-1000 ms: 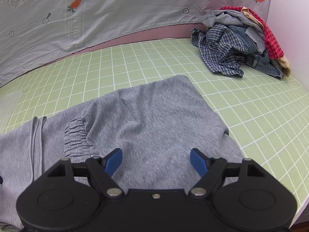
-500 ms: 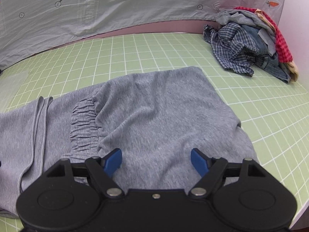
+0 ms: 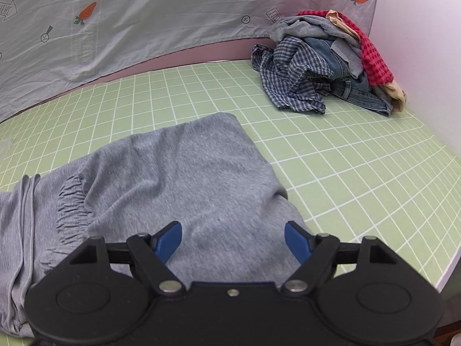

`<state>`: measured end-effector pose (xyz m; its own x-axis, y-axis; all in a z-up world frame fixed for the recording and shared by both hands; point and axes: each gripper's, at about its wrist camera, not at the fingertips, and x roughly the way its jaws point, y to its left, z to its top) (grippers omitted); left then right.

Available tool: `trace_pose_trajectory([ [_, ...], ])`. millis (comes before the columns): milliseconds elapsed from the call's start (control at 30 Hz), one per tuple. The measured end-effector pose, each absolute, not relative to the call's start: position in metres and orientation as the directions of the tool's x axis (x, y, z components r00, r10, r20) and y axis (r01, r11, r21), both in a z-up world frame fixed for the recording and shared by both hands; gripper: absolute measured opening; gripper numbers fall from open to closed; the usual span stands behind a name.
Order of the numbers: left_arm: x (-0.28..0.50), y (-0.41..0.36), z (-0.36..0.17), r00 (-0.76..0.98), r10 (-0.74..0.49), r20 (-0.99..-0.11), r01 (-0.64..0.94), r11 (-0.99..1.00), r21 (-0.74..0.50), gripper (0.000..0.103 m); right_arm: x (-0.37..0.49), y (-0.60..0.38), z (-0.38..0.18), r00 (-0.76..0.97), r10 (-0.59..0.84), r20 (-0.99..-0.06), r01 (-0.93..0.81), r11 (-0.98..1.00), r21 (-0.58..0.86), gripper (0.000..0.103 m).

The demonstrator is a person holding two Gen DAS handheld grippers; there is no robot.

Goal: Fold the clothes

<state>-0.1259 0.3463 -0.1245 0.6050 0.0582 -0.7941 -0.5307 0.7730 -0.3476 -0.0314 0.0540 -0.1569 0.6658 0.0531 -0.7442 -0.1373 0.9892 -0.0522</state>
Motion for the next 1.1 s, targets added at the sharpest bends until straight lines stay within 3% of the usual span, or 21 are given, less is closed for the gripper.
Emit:
trace_pose_trajectory([
  [300, -0.06, 0.251, -0.125, 0.668, -0.092, -0.739, -0.389, 0.803, -0.452, 0.009, -0.003, -0.008, -0.154, 0.668, 0.054, -0.742, -0.128, 0.991, -0.043, 0.079],
  [467, -0.013, 0.21, -0.169, 0.579, -0.154, -0.801, -0.425, 0.781, -0.458, 0.013, 0.019, -0.05, -0.156, 0.665, 0.054, -0.745, -0.128, 0.991, -0.043, 0.079],
  [533, -0.008, 0.205, -0.185, 0.546, -0.17, -0.82, -0.459, 0.758, -0.463, 0.027, 0.028, -0.064, -0.158, 0.662, 0.056, -0.748, -0.125, 0.992, -0.037, 0.079],
  [667, -0.017, 0.209, -0.188, 0.585, -0.206, -0.785, -0.497, 0.673, -0.548, 0.041, 0.044, -0.084, -0.161, 0.662, 0.065, -0.747, -0.117, 0.993, -0.017, 0.079],
  [867, -0.039, 0.213, -0.153, 0.648, -0.099, -0.755, -0.494, 0.7, -0.516, 0.056, 0.058, -0.085, -0.159, 0.652, 0.121, -0.748, -0.143, 0.989, 0.035, 0.079],
  [1100, -0.072, 0.248, -0.153, 0.538, 0.064, -0.841, -0.642, 0.678, -0.359, 0.059, 0.057, -0.041, -0.149, 0.613, 0.298, -0.732, -0.293, 0.946, 0.139, 0.079],
])
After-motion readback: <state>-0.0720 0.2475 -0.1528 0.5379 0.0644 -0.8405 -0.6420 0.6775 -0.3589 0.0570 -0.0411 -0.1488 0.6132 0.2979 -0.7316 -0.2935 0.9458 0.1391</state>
